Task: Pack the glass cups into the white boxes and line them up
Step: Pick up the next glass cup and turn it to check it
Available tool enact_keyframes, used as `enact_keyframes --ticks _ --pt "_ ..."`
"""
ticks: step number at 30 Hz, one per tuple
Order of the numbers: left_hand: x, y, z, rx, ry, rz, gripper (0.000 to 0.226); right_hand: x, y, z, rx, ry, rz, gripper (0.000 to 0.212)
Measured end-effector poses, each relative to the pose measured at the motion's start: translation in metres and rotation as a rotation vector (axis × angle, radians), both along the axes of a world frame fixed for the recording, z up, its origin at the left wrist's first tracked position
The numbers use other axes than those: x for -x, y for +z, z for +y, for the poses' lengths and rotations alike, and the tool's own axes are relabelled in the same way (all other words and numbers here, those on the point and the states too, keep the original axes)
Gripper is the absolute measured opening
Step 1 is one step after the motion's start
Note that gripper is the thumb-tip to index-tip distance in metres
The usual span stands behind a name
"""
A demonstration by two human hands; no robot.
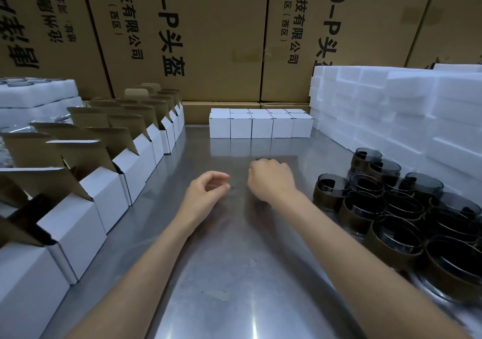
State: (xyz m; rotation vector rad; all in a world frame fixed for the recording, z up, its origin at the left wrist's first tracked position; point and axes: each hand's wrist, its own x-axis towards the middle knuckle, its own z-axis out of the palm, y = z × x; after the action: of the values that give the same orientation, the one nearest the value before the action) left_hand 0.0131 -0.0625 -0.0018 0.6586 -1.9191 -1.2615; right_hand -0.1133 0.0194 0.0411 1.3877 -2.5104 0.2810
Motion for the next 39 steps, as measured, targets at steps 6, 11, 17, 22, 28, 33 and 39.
enact_keyframes --ticks 6,11,17,22,28,33,39 --pt "0.003 -0.001 0.004 0.131 -0.039 -0.056 0.046 -0.035 -0.005 0.003 0.125 0.176 -0.127 0.036" --pt "0.001 -0.005 0.001 0.131 -0.046 -0.133 0.06 0.002 -0.005 0.025 0.601 0.137 -0.618 0.046" --pt "0.003 -0.005 0.001 0.136 -0.071 -0.159 0.062 0.025 -0.039 0.034 0.477 0.194 -0.983 0.057" --pt "0.003 -0.007 -0.001 0.178 -0.046 -0.148 0.062 0.022 -0.045 0.028 0.487 0.358 -0.972 0.059" --pt "0.005 -0.009 0.0 0.244 -0.06 -0.142 0.062 0.018 -0.05 0.029 0.531 0.379 -0.803 0.06" --pt "0.005 -0.008 0.001 0.28 -0.089 -0.051 0.059 0.011 -0.048 0.028 0.553 0.446 -0.693 0.067" --pt "0.004 -0.008 0.0 0.297 -0.095 -0.043 0.057 0.009 -0.046 0.028 0.533 0.446 -0.616 0.068"
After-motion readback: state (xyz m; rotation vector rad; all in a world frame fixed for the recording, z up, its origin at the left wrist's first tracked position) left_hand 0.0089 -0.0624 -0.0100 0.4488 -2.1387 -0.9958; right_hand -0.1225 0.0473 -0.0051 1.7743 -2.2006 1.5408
